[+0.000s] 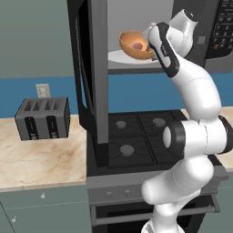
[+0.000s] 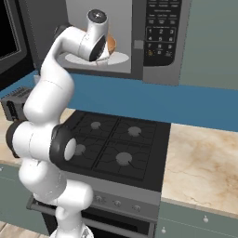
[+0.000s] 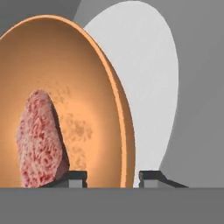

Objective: Remove the banana from the bowl and place it on the small plate. Then place the bowl with only the steak in the microwave, close the door, and press the start button to microwave the steak.

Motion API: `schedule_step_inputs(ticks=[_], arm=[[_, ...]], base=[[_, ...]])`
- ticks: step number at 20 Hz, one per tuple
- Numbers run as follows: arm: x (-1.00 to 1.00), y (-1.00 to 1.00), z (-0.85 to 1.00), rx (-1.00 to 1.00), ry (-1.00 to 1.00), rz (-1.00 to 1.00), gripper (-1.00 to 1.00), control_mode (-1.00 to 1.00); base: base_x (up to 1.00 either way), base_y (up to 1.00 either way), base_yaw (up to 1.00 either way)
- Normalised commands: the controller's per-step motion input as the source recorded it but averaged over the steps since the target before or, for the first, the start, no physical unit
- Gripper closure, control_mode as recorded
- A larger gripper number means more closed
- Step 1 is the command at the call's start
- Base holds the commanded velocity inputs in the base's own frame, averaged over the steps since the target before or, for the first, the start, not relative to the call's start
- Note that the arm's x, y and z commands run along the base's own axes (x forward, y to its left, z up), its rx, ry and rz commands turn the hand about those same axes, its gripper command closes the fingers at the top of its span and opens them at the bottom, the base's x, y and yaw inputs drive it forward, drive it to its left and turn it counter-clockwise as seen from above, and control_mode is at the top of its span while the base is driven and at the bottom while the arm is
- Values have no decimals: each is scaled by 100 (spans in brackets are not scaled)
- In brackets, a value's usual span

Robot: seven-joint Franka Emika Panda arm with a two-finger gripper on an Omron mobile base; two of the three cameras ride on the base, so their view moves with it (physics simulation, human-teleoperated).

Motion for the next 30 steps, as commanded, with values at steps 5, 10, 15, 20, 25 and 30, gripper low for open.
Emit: schedule_step_inputs(ticks=[5,10,15,20,25,30], arm=[[-8,0,0,0,-10,0,-100,-100],[-40,0,0,0,-22,0,-100,-100],[-64,0,0,0,-28,0,-100,-100],[-96,0,-16,0,-35,0,-100,-100],[-89,0,-57,-3,-20,0,-100,-100],[-7,-12,-25,-8,2,0,-100,-100]], base=[[0,0,0],[0,0,0],[0,0,0],[0,0,0],[0,0,0],[0,0,0]])
